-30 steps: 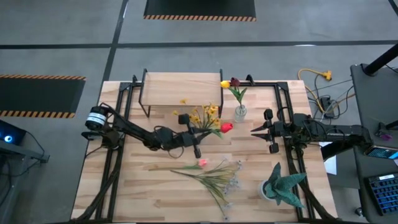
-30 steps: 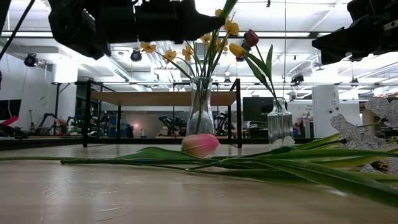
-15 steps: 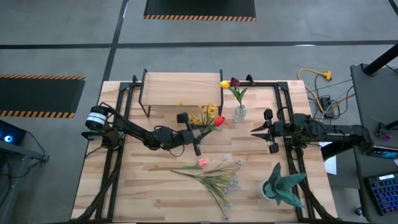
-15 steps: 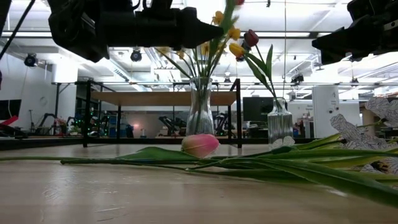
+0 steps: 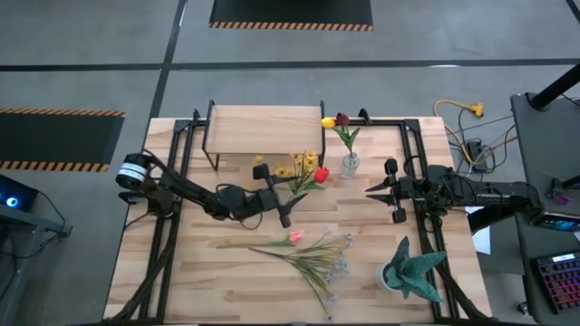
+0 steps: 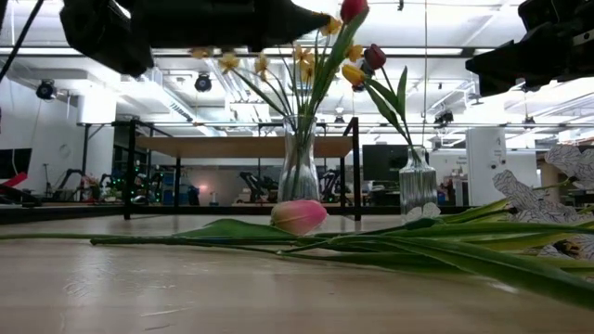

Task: Pick and place flowers into a vace then onto a shelf
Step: Put the pink tulip into the top transparent vase

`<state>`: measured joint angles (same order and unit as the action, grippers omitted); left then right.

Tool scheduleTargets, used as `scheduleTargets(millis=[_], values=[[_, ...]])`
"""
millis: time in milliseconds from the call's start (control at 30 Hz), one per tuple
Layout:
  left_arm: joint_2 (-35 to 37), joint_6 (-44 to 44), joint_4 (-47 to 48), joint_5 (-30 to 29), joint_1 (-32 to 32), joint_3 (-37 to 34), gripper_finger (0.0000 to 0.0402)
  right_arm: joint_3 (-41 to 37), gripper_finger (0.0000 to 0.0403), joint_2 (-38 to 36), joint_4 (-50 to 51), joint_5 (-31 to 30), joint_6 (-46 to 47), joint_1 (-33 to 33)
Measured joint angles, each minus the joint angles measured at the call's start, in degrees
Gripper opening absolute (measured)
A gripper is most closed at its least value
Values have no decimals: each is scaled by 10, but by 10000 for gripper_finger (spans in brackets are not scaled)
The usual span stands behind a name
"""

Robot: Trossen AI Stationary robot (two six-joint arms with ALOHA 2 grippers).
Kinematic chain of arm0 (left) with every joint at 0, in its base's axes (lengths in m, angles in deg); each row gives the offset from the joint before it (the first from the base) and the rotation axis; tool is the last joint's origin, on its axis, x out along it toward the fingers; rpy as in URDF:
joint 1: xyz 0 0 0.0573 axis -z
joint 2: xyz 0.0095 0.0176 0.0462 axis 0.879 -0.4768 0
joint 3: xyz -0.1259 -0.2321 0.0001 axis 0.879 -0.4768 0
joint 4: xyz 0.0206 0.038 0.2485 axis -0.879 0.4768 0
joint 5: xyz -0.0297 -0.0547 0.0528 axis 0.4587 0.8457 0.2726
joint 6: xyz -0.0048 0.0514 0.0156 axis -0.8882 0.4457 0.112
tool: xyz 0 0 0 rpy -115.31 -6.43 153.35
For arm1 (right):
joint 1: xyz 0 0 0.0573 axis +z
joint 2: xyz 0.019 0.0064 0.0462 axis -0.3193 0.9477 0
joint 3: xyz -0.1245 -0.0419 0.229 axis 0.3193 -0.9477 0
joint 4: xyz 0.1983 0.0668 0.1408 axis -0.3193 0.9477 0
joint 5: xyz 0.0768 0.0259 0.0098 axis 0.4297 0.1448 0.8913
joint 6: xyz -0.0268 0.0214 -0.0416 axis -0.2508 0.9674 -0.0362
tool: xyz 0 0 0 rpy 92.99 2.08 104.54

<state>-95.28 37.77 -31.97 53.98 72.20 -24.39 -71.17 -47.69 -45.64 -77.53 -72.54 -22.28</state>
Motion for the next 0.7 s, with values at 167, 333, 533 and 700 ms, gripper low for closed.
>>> scheduleTargets(millis=[167,333,533,700], values=[[24,0,27,7,21,0,223,0,57,0,0,0,0,0],[50,-30,74,7,52,0,223,0,57,0,0,0,2,0],[81,-32,141,7,103,0,223,0,57,0,0,0,2,0],[94,-57,180,3,130,0,224,0,57,0,-1,0,2,0]])
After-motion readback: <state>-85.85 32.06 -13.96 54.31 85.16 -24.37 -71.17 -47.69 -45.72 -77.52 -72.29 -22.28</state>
